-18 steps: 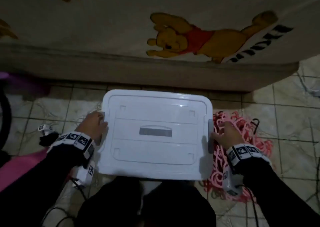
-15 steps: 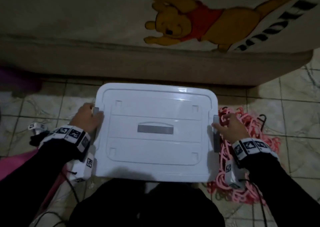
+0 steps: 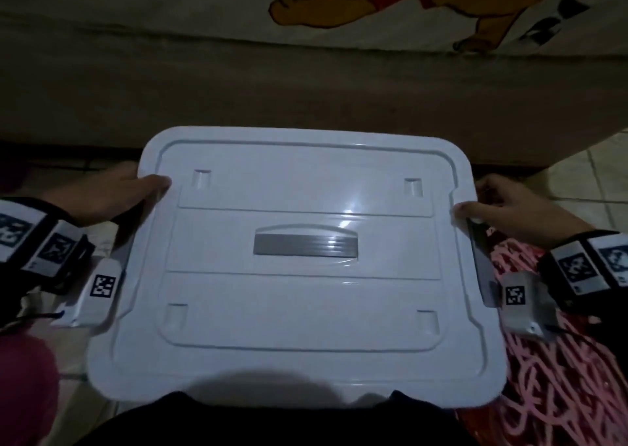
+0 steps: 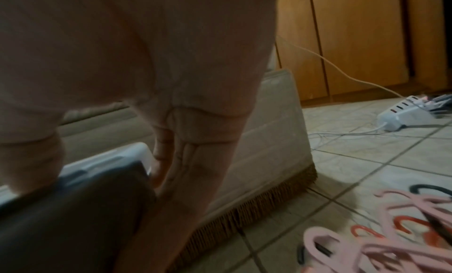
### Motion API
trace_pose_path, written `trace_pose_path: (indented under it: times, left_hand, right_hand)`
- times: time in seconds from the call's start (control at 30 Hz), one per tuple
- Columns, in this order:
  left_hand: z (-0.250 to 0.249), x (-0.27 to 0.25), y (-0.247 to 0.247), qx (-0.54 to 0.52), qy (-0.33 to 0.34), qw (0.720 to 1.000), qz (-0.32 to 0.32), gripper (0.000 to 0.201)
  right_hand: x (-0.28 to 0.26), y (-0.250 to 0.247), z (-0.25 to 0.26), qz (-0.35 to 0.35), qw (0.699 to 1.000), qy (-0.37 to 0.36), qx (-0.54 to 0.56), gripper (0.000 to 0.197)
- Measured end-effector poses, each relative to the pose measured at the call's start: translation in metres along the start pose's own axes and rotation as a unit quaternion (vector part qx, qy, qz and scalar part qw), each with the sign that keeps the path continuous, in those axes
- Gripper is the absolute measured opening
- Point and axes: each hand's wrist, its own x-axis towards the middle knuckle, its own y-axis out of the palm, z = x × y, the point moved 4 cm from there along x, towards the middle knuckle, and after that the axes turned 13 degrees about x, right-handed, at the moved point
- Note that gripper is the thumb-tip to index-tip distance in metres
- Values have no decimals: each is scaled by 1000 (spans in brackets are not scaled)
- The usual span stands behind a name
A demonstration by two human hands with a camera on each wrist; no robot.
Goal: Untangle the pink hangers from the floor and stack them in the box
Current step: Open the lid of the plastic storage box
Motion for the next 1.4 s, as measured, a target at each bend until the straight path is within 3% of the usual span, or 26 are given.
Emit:
trace_pose_path:
  times: [0.17, 0.27, 0.43, 0.6, 0.87, 1.03, 1.4]
  left_hand:
    - [5, 9, -4, -1, -14, 1000, 20, 46]
    - [0, -3, -4, -3, 23, 999, 25, 48]
    - [-10, -38, 2, 31, 43, 998, -30, 40]
    - [-4, -77, 12, 96, 3, 993, -65, 59]
    - [13, -124, 26, 70, -34, 995, -57, 38]
    - [12, -128, 33, 93, -31, 991, -95, 41]
    - [12, -110, 38, 91, -11, 983, -159, 43]
  right_hand:
    - [8, -2, 3, 5, 1000, 7, -20, 28]
    - [4, -2, 4, -12, 999, 3, -40, 32]
    - [-21, 8, 3, -66, 996, -2, -60, 37]
    - [-48, 25, -5, -101, 989, 11, -109, 42]
    - [-83, 38, -15, -109, 979, 16, -172, 39]
    - [-95, 46, -21, -122, 981, -24, -147, 45]
    - [-76, 45, -22, -132, 979, -48, -145, 33]
